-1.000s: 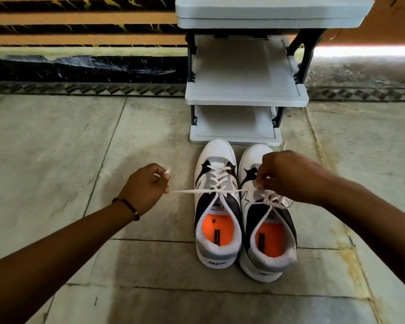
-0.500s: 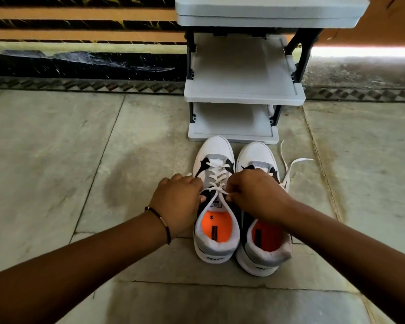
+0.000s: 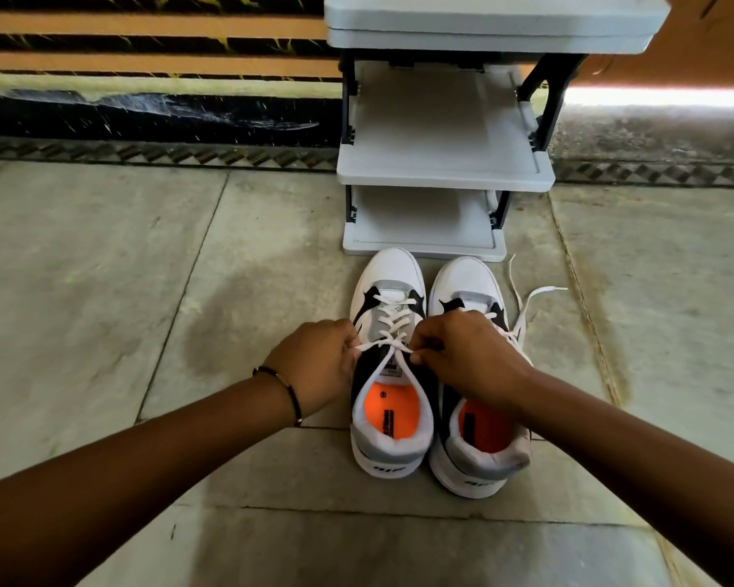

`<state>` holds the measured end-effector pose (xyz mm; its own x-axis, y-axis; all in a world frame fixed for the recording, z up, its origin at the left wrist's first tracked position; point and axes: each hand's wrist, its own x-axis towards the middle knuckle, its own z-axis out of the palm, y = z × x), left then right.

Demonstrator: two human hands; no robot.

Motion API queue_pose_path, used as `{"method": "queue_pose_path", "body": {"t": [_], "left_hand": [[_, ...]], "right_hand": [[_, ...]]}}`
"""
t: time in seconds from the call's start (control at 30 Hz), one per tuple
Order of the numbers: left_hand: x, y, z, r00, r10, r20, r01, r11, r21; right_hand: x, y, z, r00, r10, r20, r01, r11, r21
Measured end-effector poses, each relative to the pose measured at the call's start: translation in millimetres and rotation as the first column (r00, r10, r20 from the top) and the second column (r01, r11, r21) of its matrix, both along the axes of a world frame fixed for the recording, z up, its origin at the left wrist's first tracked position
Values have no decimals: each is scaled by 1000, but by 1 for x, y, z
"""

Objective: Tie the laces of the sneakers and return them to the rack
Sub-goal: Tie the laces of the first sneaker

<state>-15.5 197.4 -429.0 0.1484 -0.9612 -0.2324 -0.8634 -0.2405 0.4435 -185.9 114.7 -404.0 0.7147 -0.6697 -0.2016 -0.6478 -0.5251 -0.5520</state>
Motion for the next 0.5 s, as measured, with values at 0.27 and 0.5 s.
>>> {"method": "queue_pose_path", "body": {"t": [0.27,0.5], "left_hand": [[15,-7,18,831,-178,527,331,920,-211],[18,5,9,820,-209,533,301,949,-90]], "right_hand": [[-11,-8,-3,995,86,-50,-94,973,-210],[-14,-3,-14,972,191,-137,-224,929,-293]]}}
